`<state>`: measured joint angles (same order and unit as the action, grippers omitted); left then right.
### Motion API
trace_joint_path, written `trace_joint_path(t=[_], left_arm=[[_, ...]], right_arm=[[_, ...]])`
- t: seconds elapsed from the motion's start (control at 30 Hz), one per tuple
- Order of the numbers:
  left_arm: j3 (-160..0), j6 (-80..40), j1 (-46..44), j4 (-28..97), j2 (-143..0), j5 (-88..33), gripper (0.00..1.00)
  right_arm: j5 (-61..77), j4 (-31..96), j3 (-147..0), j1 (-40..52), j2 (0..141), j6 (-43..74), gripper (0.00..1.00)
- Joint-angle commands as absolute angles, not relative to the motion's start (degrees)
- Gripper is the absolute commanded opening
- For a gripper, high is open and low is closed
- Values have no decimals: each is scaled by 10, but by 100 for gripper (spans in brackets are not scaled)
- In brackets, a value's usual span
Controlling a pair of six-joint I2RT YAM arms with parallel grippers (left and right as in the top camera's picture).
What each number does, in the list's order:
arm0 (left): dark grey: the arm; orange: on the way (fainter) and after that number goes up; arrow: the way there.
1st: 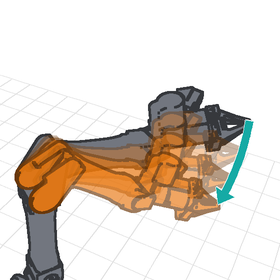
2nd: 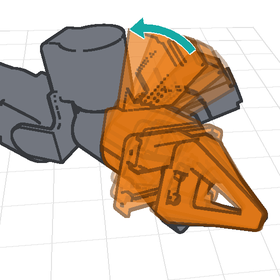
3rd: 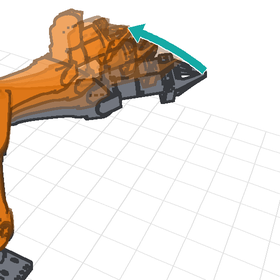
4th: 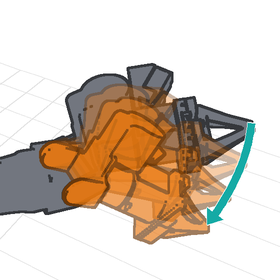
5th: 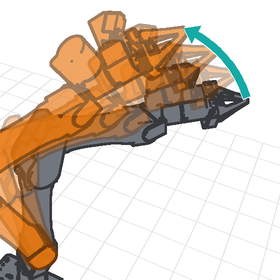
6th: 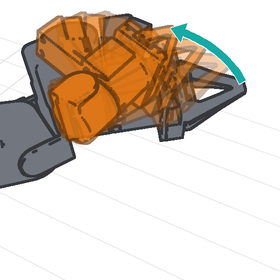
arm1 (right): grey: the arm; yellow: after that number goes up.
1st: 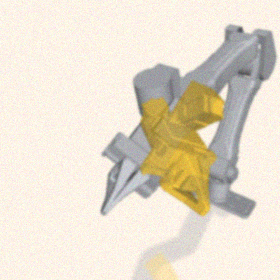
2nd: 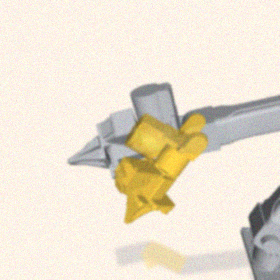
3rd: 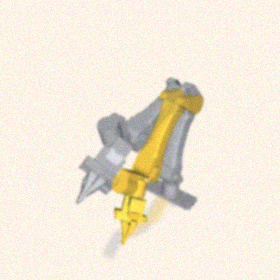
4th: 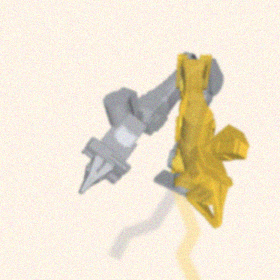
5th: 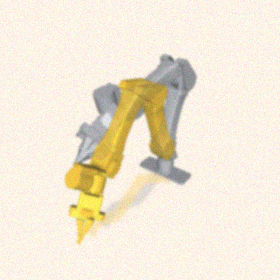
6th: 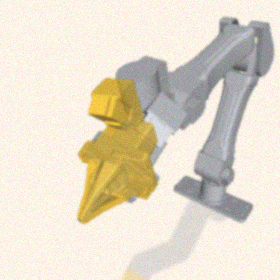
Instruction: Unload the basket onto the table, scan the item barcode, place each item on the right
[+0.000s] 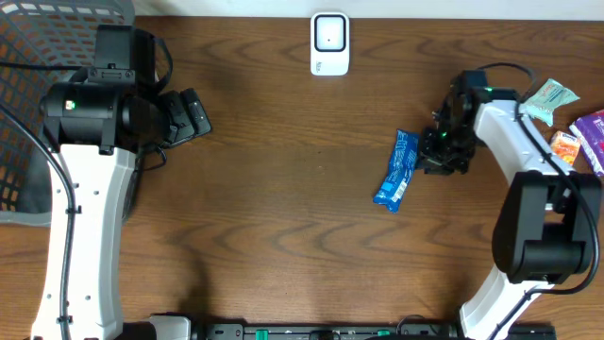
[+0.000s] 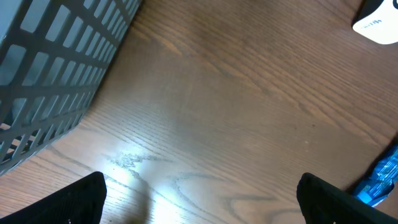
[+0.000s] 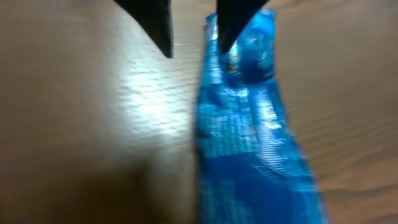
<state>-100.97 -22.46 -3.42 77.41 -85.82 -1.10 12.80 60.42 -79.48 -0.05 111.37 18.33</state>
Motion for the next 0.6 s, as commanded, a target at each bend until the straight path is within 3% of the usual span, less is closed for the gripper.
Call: trace_joint_path(t=[0.0, 0.17, 0.3, 0.57], left_arm=[[-1011, -221, -32, 776, -861, -2, 98], [-1011, -221, -32, 776, -861, -2, 98], [-1011, -221, -32, 775, -861, -2, 98], [-1011, -221, -32, 776, -861, -2, 98]], right_arm=[[31, 606, -775, 13, 1114, 241, 10], [43, 555, -724, 26, 1114, 262, 6], [136, 463, -675, 36, 1114, 263, 1], [151, 348, -658, 62, 1114, 289, 5]])
